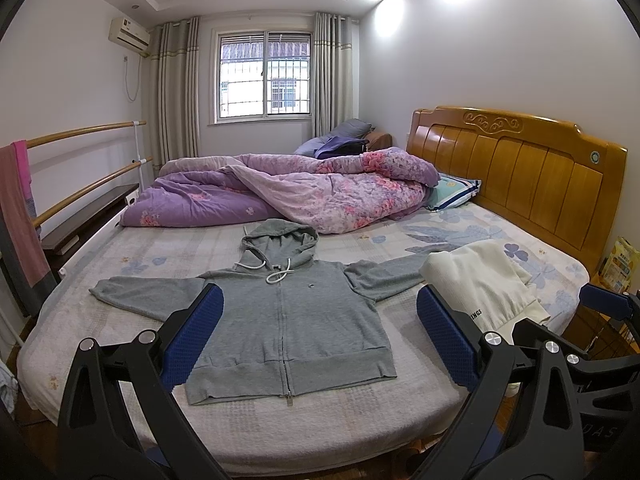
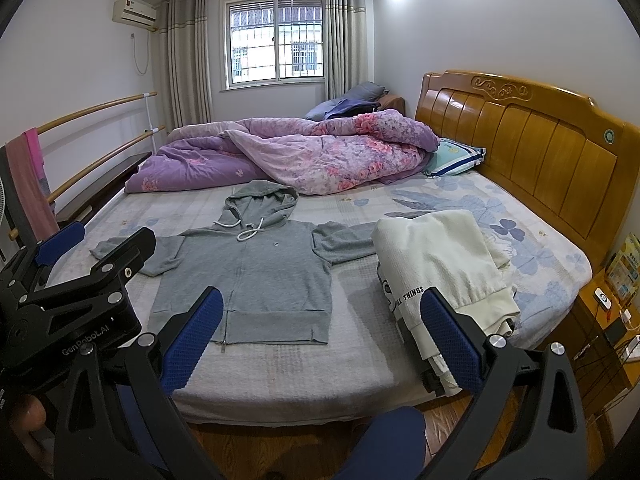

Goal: Fold large clothes

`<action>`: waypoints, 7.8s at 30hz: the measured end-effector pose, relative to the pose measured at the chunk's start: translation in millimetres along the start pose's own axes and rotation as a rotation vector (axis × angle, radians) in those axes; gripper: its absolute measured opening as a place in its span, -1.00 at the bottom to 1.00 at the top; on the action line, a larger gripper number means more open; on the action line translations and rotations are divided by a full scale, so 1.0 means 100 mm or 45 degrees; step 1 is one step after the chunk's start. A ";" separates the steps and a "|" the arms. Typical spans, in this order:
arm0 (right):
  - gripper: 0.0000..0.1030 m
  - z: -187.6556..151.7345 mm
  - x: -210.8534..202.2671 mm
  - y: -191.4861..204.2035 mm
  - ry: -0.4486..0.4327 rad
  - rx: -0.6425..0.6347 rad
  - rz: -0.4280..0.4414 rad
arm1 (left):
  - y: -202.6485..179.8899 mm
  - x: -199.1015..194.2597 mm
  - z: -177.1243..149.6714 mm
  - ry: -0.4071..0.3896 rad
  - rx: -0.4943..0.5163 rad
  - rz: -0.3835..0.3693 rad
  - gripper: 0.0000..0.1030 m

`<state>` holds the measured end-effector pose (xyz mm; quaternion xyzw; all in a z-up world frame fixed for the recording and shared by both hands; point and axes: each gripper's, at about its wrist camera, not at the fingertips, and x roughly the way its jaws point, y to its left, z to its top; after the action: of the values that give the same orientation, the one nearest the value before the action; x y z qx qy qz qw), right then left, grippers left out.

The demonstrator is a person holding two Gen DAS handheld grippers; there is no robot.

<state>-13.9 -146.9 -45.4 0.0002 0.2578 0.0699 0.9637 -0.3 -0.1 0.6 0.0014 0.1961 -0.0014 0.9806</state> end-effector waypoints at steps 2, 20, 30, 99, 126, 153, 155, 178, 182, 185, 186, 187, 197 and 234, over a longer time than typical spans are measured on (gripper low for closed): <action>0.85 0.00 0.01 0.01 0.000 0.000 -0.001 | 0.00 0.00 0.00 -0.001 0.000 0.001 0.89; 0.85 -0.03 0.04 0.06 0.004 0.004 0.009 | -0.04 0.02 0.02 -0.004 -0.001 0.006 0.89; 0.85 -0.03 0.10 0.11 0.010 0.007 0.024 | 0.03 -0.02 -0.03 -0.014 0.004 0.012 0.89; -0.96 0.03 5.23 3.28 0.615 -0.239 0.754 | 6.84 3.79 -1.72 0.417 -1.152 0.722 0.89; -0.90 -0.05 5.53 3.39 0.758 -0.030 0.841 | 6.76 2.74 -1.06 0.102 -0.871 0.710 -0.87; -0.90 0.80 4.86 -0.26 0.530 -0.020 0.139 | 1.27 4.99 0.26 0.160 -0.279 -0.271 -0.87; -0.90 0.92 4.78 -0.56 0.450 -0.021 0.035 | 0.94 5.25 -0.06 0.293 -0.289 -0.274 -0.87; -0.58 1.57 5.20 -2.15 0.553 0.409 -0.016 | 0.28 5.65 -1.22 0.625 -0.333 -0.343 -0.81; -0.53 1.55 5.52 -2.86 0.631 0.646 -0.141 | 0.20 5.62 -1.19 0.630 -0.313 -0.385 -0.45; -0.36 1.44 5.70 -3.27 0.699 0.707 -0.321 | 0.11 5.60 -1.17 0.628 -0.300 -0.435 -0.12; -0.32 1.35 5.74 -3.44 0.727 0.772 -0.369 | 0.10 5.61 -1.17 0.632 -0.297 -0.443 -0.08; -0.27 1.27 5.76 -3.55 0.748 0.834 -0.386 | 0.09 5.61 -1.16 0.636 -0.298 -0.446 -0.07; -0.20 0.42 5.87 -4.19 0.750 1.382 -0.165 | 0.24 5.39 -0.87 0.559 -0.402 -0.586 0.01; -0.74 2.12 4.61 -0.30 0.164 0.298 0.531 | 2.50 4.94 -0.61 0.703 -0.450 -0.080 0.34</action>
<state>490.5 -107.1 -91.3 0.1605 0.3193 0.2369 0.9034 432.9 249.1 -245.4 -0.1746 0.4515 0.0027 0.8750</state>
